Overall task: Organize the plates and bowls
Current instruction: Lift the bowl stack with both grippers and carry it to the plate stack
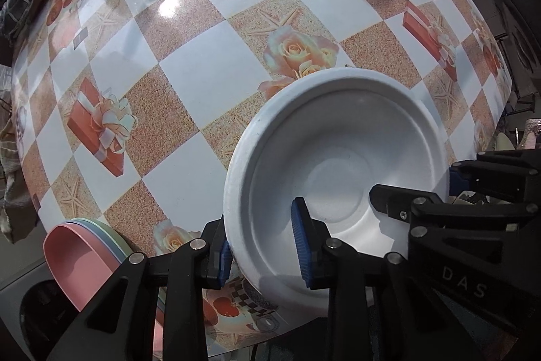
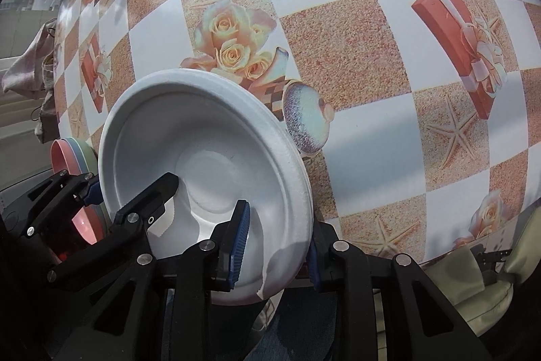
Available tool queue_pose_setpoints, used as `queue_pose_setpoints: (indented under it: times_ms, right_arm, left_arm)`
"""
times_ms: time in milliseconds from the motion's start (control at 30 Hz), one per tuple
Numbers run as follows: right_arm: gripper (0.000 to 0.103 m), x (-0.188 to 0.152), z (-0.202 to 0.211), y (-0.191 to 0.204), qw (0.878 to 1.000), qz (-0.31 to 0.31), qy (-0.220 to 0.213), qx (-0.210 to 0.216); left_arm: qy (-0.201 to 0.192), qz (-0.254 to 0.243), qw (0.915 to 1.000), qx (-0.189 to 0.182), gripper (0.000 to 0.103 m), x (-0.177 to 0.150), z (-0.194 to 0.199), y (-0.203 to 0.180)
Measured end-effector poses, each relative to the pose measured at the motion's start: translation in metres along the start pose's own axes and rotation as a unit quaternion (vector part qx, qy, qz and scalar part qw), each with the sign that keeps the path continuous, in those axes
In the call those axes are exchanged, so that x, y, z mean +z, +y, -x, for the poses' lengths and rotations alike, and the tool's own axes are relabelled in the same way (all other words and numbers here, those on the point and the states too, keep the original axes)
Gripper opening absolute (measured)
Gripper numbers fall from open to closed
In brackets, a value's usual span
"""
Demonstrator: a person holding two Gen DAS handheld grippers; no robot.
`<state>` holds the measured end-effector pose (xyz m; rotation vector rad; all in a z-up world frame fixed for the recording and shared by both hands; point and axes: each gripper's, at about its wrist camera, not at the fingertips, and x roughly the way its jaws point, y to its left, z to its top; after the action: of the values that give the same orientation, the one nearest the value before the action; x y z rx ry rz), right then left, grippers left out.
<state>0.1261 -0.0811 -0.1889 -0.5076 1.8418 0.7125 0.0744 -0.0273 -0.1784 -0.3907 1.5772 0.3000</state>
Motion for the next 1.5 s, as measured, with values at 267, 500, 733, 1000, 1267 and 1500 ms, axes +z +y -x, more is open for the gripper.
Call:
queue_pose_setpoints:
  times_ms: [267,500,733,1000,1267,1500]
  right_arm:
    - [0.034,0.01,0.026,0.021,0.999,0.024,-0.02,-0.014]
    - [0.034,0.012,0.038,0.038,0.998,0.044,-0.032,-0.022]
    - [0.034,0.01,0.047,0.061,0.996,0.067,-0.043,-0.032]
    - [0.037,0.014,0.057,0.093,0.991,0.116,-0.05,-0.045]
    - [0.037,0.014,0.054,0.144,0.981,0.183,-0.044,-0.049]
    - [0.037,0.008,0.034,0.189,0.969,0.239,-0.024,-0.05]
  left_arm:
    - [-0.029,0.019,0.9994,-0.001,0.033,-0.005,0.032,0.018]
    - [-0.047,0.047,0.9977,-0.008,0.033,-0.018,0.05,0.036]
    - [-0.071,0.073,0.9948,-0.009,0.033,-0.036,0.065,0.055]
    - [-0.099,0.122,0.9875,-0.005,0.033,-0.045,0.075,0.08]
    - [-0.108,0.191,0.9757,0.004,0.033,-0.072,0.085,0.12]
    - [-0.103,0.242,0.9644,0.024,0.033,-0.106,0.086,0.149]
